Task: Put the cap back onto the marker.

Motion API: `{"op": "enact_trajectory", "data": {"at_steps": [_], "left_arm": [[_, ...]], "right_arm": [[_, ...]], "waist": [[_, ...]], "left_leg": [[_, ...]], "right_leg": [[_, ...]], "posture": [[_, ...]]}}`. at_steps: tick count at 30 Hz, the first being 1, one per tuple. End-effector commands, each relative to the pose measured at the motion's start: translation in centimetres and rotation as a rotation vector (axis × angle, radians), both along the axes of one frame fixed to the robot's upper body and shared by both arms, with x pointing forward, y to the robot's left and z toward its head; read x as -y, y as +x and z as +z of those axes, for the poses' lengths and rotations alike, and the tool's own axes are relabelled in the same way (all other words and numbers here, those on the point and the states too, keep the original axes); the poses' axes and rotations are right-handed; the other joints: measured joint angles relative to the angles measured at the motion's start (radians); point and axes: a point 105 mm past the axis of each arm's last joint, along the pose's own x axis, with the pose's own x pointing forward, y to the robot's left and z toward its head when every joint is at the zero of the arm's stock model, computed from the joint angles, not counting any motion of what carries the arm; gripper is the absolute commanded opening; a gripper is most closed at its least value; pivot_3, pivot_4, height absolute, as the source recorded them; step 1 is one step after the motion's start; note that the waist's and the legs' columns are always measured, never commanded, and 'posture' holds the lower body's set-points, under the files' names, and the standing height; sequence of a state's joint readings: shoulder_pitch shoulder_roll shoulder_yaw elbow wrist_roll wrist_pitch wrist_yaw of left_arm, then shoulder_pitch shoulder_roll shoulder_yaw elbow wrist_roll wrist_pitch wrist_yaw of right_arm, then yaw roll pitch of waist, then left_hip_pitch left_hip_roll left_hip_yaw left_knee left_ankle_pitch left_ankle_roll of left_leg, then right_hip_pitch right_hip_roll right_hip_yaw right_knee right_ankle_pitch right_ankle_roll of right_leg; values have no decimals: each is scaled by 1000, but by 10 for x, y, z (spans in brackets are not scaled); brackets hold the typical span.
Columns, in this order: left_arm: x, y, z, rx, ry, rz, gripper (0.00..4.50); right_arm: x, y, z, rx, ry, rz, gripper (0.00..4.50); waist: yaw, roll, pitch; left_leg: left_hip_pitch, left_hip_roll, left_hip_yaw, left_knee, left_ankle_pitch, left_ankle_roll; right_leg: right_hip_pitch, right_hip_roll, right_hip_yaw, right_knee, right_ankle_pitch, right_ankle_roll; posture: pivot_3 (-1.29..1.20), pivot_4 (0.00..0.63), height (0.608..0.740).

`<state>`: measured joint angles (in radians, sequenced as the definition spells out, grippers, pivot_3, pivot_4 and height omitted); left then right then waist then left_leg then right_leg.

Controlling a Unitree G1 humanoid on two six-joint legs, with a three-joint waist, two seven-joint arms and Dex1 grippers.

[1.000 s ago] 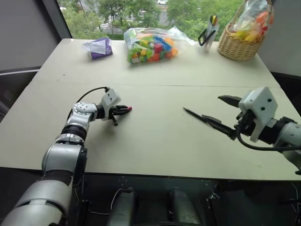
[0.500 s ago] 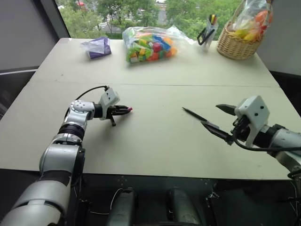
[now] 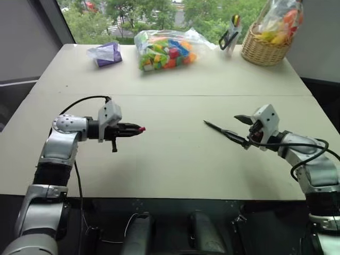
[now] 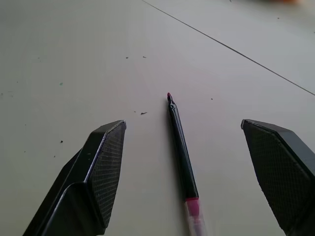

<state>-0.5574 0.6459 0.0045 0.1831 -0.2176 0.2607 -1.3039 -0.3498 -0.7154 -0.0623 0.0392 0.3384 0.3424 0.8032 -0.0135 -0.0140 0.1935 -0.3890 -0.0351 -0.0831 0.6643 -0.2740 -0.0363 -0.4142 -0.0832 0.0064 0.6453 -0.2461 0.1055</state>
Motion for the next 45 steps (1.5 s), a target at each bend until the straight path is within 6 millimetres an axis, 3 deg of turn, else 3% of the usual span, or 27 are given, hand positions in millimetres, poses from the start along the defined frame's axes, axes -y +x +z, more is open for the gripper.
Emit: {"op": "enact_trajectory", "data": {"at_steps": [1,14,25,26,27,33,40,45], "left_arm": [[1,-9,20,46,-26,7,62],[-4,-24,22,39,-15,52,62],[-4,-23,24,47,-12,63,62],[-4,-23,24,49,-11,63,0],[-4,-22,24,50,-11,63,0],[-1,-20,24,58,-10,58,0],[2,-17,23,62,-15,48,0],[10,-15,19,64,-13,3,0]], "right_arm": [[-2,10,1,20,-9,39,3888],[2,36,-33,-79,1,61,3888],[6,30,-55,-202,3,83,3888],[7,29,-57,-206,-5,82,3343],[7,29,-58,-209,-10,81,3098],[8,28,-57,-201,-29,88,12],[5,27,-52,-175,-56,106,12],[-8,20,-25,-60,-163,196,12]], "waist": [[0,0,0],[-5,1,0],[-6,1,0],[-6,1,0],[-6,1,0],[-6,1,0],[-6,1,0],[-4,1,0]], "left_leg": [[0,0,0,0,0,0],[0,0,1,-1,0,0],[0,0,2,-1,0,0],[0,0,2,-1,0,0],[0,0,2,-1,0,0],[0,0,2,-1,0,0],[0,0,2,-1,0,0],[0,0,2,-1,0,0]], "right_leg": [[0,0,0,0,0,0],[-1,0,1,0,0,0],[-2,0,2,0,0,0],[-2,0,2,0,0,0],[-2,0,2,0,0,0],[-2,0,2,0,0,0],[-1,0,2,0,0,0],[-2,0,2,0,0,0]], "posture": [[0,150,740],[0,150,740],[0,150,740],[0,150,740],[0,150,740],[0,150,740],[0,150,740],[0,150,740]]}}
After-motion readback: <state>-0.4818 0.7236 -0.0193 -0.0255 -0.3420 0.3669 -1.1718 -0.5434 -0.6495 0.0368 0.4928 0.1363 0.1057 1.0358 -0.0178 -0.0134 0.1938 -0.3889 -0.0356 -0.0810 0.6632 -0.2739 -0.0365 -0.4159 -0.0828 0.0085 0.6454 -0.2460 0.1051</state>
